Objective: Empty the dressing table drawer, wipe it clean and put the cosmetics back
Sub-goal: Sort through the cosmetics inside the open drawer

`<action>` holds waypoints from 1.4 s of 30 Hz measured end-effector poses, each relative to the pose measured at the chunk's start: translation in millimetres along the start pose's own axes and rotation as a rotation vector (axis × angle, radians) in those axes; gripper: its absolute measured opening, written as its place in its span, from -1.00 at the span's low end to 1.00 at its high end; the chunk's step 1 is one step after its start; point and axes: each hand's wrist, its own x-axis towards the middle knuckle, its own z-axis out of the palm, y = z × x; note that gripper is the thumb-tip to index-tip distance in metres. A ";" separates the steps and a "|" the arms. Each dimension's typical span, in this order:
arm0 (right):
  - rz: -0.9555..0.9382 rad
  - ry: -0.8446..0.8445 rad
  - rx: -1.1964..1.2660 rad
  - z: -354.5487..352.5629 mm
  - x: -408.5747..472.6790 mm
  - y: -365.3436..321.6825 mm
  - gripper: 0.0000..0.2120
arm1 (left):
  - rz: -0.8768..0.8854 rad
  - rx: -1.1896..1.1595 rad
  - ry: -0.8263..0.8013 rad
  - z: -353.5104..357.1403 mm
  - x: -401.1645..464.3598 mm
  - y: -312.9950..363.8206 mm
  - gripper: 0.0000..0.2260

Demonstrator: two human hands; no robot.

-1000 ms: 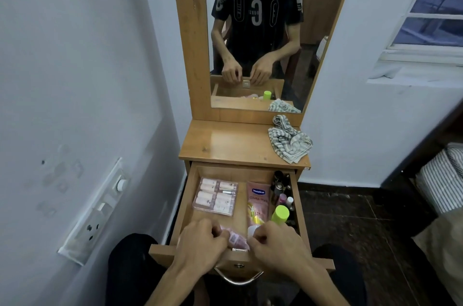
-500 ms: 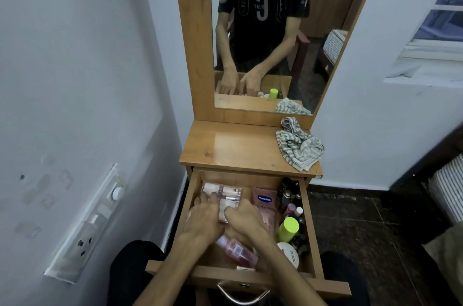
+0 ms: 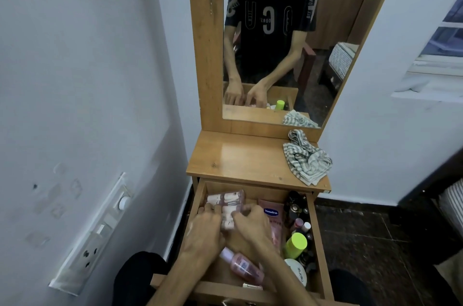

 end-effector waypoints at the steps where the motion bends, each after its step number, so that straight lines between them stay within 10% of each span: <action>1: 0.000 -0.012 0.026 -0.1 0.1 0.8 -0.84 | 0.015 -0.014 0.022 -1.0 -2.1 -0.7 -0.48; 13: -0.049 -0.187 0.562 -76.2 -21.2 -23.6 -0.87 | 0.239 -0.468 0.589 -28.4 -28.6 -14.9 -0.59; 19: -0.125 -0.191 0.627 -70.6 9.7 -63.4 -0.93 | 0.049 -0.691 0.621 -54.3 15.9 -25.3 -0.56; 32: -0.375 0.257 -0.148 -15.8 102.3 -114.6 -0.68 | -0.160 -0.770 0.530 -64.9 110.9 -59.3 -0.65; 42: -0.412 0.381 -0.217 0.7 110.5 -111.2 -0.59 | -0.196 -0.824 0.578 -49.0 127.8 -68.3 -0.66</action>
